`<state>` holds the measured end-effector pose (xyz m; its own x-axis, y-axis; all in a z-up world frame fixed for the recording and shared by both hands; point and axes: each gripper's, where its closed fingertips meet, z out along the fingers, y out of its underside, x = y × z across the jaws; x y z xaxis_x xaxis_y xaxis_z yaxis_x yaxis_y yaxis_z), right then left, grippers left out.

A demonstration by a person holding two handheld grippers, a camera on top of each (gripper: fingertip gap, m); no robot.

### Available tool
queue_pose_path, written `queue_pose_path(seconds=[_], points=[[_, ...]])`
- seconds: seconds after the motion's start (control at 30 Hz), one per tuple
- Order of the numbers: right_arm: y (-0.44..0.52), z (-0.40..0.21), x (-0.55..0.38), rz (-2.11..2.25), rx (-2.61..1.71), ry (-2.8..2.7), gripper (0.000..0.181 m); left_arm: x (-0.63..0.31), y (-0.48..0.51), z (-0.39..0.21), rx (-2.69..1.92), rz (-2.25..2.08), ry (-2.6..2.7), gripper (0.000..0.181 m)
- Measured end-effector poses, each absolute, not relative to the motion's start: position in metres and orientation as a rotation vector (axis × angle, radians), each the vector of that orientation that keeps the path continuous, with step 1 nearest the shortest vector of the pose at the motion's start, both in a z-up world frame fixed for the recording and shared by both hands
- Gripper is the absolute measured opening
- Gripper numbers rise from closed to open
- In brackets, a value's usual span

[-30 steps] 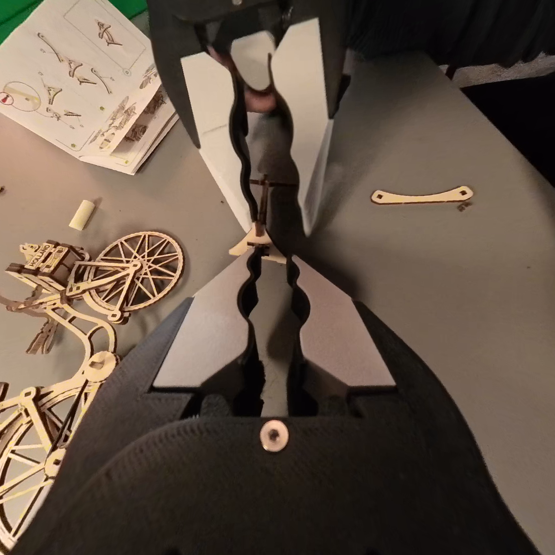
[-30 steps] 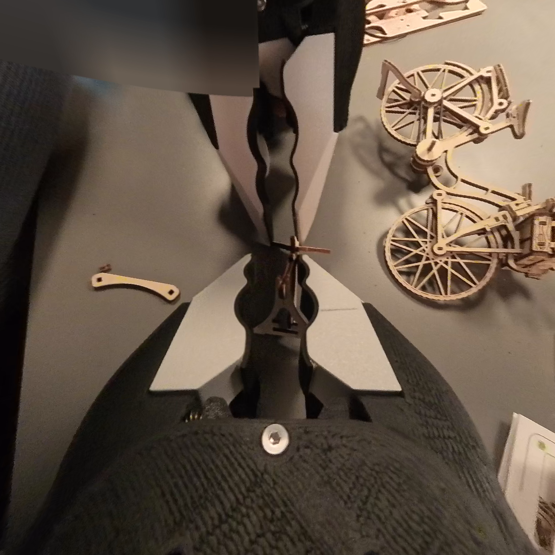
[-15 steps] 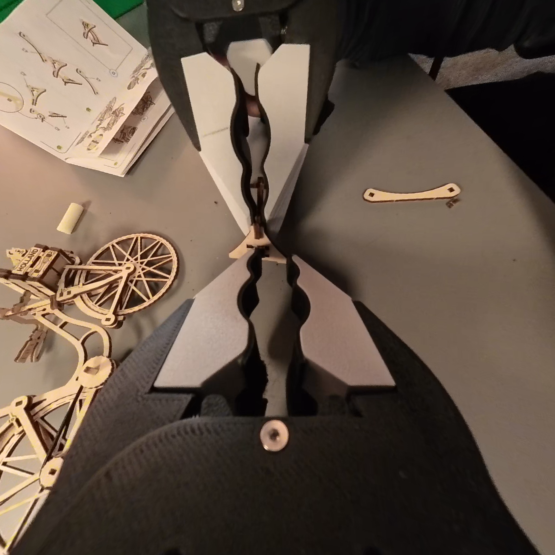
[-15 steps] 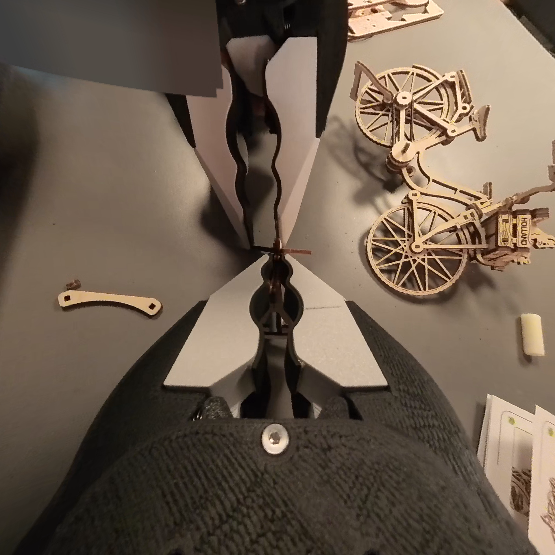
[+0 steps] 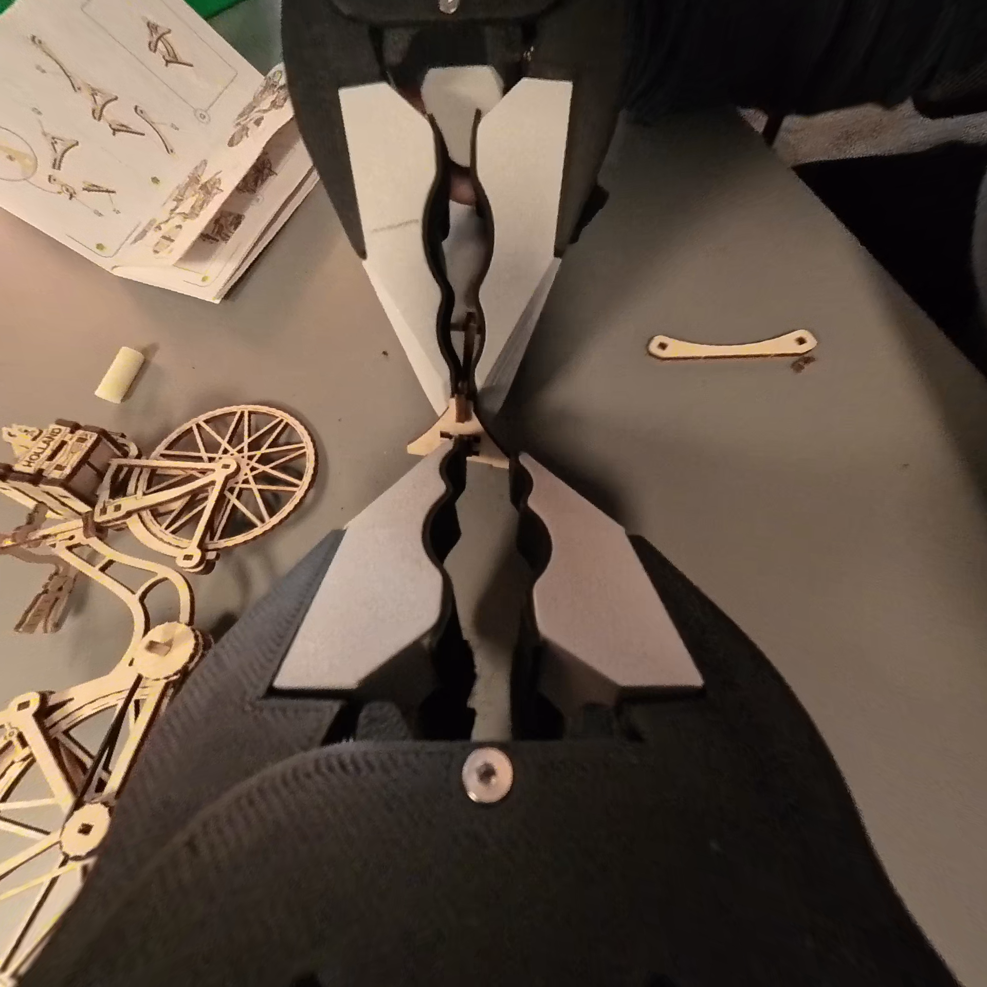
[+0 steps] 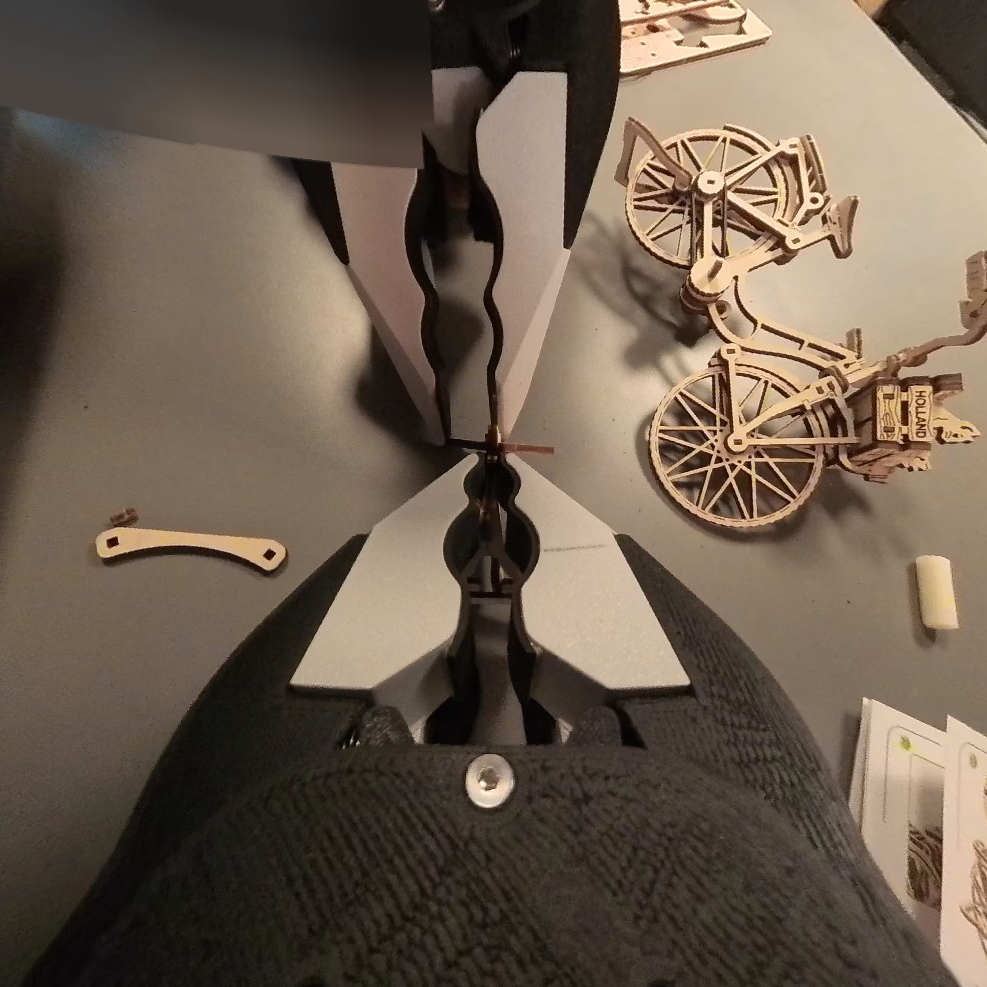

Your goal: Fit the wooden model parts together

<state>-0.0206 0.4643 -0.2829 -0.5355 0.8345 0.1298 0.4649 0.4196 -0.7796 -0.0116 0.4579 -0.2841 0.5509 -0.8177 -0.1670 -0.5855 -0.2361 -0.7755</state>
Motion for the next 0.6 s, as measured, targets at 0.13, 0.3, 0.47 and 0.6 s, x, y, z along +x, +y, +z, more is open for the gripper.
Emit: queue_pose_path(seconds=[0.13,0.3,0.47,0.6], points=[[0.4644,-0.2840,-0.0202,0.996,-1.131,-2.186,0.005,-0.0121,0.4588,-0.2847,-1.968,-0.391,1.114,0.016],[0.4657,-0.2829,-0.0206,1.006,-1.133,-2.179,0.001,-0.0124,0.4597,-0.2853,-1.955,-0.347,1.123,0.017],[0.4666,-0.2836,-0.0213,1.013,-1.154,-2.179,0.000,-0.0143,0.4621,-0.2847,-1.949,-0.314,1.111,0.021],[0.4665,-0.2839,-0.0213,1.006,-1.148,-2.180,0.001,-0.0159,0.4638,-0.2842,-1.959,-0.324,1.092,0.026]])
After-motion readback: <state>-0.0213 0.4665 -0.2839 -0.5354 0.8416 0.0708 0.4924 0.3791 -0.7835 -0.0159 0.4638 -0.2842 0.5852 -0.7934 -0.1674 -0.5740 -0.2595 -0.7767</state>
